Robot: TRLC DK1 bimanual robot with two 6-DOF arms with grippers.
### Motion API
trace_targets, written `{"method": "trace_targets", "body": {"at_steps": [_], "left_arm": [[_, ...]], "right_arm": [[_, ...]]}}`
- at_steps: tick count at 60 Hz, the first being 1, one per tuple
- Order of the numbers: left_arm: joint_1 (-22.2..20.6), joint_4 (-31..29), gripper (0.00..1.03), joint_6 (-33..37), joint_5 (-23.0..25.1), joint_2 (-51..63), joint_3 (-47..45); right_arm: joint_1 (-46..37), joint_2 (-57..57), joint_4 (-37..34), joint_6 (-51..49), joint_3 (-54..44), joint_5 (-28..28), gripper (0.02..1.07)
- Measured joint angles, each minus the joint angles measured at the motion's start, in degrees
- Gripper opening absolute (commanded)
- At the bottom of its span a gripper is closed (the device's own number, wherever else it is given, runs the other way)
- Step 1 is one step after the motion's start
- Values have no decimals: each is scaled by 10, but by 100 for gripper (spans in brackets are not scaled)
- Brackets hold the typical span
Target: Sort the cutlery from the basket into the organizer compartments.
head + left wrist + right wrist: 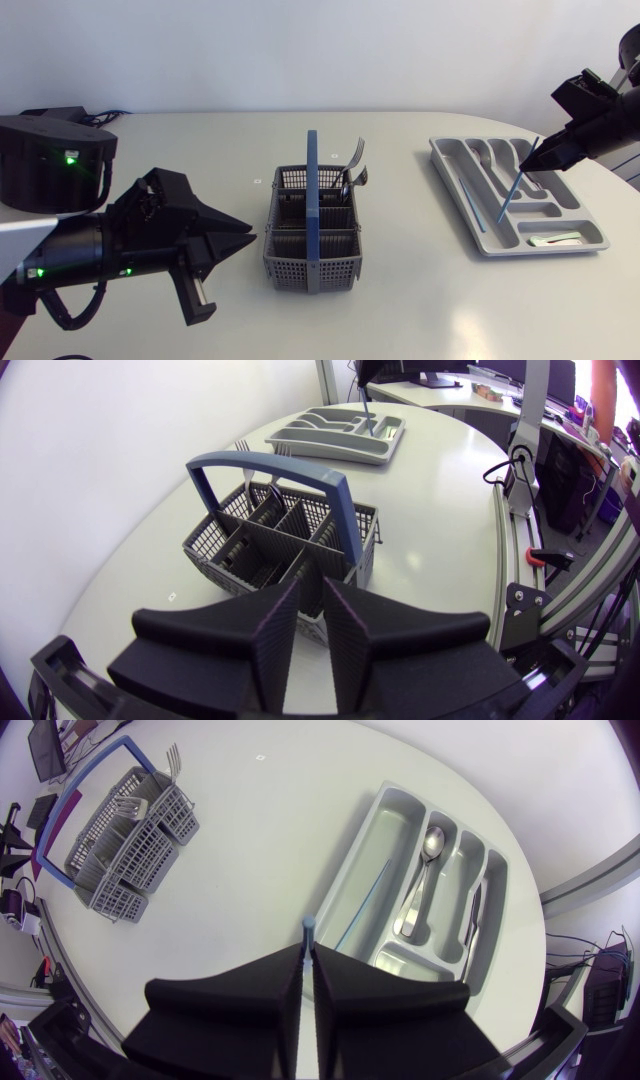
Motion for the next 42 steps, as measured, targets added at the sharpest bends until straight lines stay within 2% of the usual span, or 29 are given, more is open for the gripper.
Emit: {"method": "trace_targets", "body": {"at_steps": [42], "left_arm": [[0,0,20,0,0,0,0]], "right_arm": [[14,298,-139,29,238,37,8]]}}
